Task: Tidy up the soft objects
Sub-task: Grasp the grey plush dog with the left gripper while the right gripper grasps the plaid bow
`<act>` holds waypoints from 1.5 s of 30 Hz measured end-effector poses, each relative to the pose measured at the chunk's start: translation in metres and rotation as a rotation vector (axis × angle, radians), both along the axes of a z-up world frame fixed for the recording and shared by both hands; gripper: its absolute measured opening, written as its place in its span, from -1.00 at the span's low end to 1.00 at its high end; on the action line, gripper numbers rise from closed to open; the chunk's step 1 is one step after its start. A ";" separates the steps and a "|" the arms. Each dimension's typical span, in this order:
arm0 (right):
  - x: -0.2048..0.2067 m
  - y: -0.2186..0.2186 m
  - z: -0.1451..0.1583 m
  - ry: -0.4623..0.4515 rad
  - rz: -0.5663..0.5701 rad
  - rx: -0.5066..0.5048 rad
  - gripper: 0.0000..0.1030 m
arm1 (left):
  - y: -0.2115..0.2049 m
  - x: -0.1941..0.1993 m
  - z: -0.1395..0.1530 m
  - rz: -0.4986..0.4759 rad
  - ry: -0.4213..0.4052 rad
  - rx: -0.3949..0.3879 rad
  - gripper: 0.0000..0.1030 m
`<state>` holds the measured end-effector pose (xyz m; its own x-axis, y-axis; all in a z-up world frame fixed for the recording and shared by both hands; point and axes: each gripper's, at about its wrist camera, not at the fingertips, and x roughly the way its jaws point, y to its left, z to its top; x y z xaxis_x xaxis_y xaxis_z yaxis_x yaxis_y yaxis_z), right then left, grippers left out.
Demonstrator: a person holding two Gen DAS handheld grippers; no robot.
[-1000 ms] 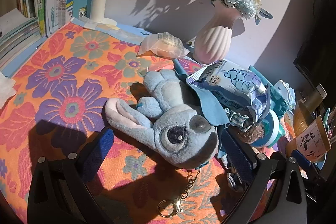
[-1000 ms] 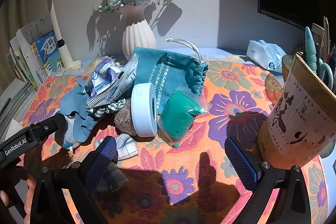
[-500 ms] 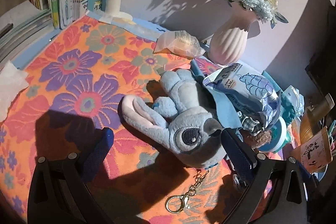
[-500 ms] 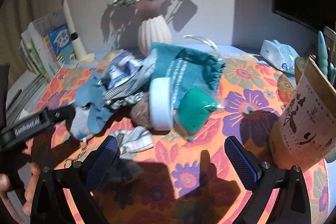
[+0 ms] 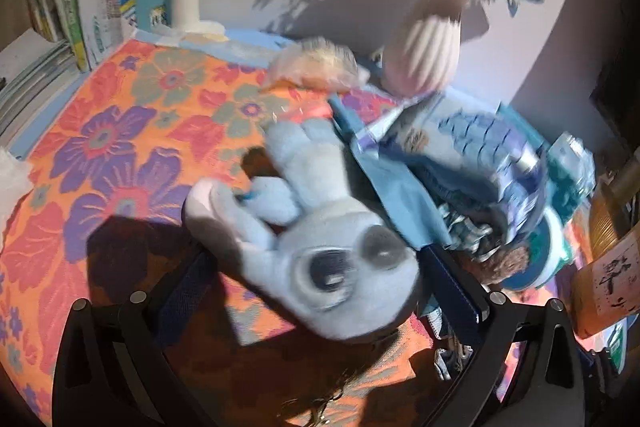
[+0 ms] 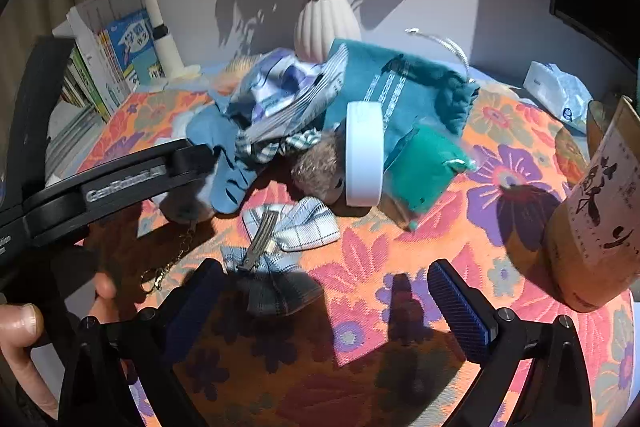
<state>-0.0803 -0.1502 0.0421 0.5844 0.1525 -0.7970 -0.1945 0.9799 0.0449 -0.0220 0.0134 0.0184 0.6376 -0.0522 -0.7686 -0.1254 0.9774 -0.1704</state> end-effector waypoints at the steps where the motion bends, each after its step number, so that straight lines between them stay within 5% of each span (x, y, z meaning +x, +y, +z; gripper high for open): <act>1: 0.001 0.000 0.000 0.002 0.003 -0.003 0.99 | -0.002 0.002 -0.002 -0.005 0.012 0.009 0.97; 3: 0.001 0.002 -0.002 0.006 0.005 -0.010 0.99 | -0.002 0.004 -0.004 -0.008 0.025 0.021 0.92; 6: 0.003 0.003 -0.004 0.017 0.006 -0.020 0.97 | 0.005 -0.001 -0.002 -0.039 0.013 -0.048 0.55; 17: 0.013 0.026 -0.013 0.092 0.024 0.015 0.50 | 0.036 -0.040 0.012 -0.112 -0.018 -0.058 0.45; 22: 0.011 0.041 -0.012 0.054 0.046 -0.028 -0.30 | 0.056 -0.053 0.015 -0.149 0.005 -0.056 0.45; 24: 0.009 0.040 -0.010 0.047 0.050 -0.023 -0.43 | 0.060 -0.057 0.016 -0.150 0.004 -0.030 0.45; 27: 0.006 0.037 -0.008 0.045 0.050 -0.018 -0.49 | 0.062 -0.064 0.021 -0.122 -0.003 0.055 0.44; 32: 0.001 0.029 0.004 0.010 0.017 -0.028 -0.51 | 0.053 -0.073 0.067 -0.114 -0.128 0.220 0.34; 33: 0.001 0.028 0.007 0.005 0.012 -0.021 -0.51 | 0.050 -0.074 0.073 -0.125 -0.146 0.235 0.21; 34: 0.000 0.026 0.011 -0.002 0.001 -0.022 -0.51 | 0.046 -0.075 0.082 -0.146 -0.170 0.240 0.07; 39: -0.005 0.011 0.026 -0.035 -0.030 -0.015 -0.51 | 0.039 -0.078 0.094 -0.158 -0.195 0.239 0.07; 45: -0.014 -0.007 0.037 -0.051 -0.053 0.006 -0.52 | 0.022 -0.090 0.094 -0.215 -0.210 0.149 0.07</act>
